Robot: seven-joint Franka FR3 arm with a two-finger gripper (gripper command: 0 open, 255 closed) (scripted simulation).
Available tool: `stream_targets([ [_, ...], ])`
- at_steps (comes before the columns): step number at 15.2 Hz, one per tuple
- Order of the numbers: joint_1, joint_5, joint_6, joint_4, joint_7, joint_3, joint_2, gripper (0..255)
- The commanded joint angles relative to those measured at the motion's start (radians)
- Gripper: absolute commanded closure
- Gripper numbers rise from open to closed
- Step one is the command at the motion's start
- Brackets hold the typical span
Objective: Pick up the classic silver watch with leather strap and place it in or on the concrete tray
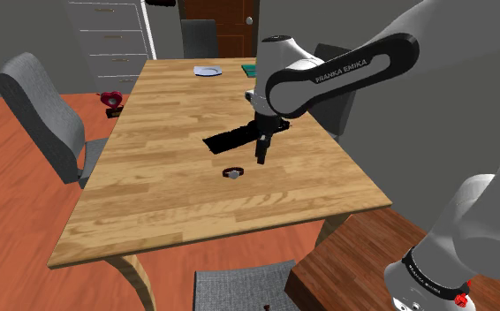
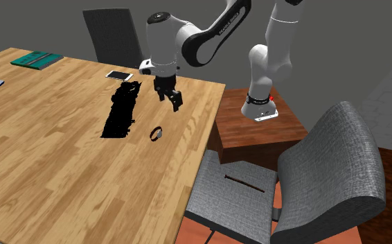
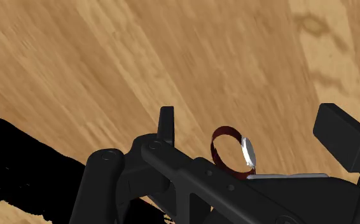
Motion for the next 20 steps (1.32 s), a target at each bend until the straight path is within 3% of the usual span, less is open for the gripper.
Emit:
stream_targets([
  [1, 0.018, -0.018, 0.033, 0.052, -0.009, 0.019, 0.065, 0],
  [8, 0.077, -0.1, 0.12, 0.218, -0.053, 0.065, 0.26, 0],
  [16, 0.083, -0.126, 0.205, 0.205, -0.04, 0.059, 0.331, 0],
  [20, 0.083, -0.126, 0.205, 0.205, -0.04, 0.059, 0.331, 0],
])
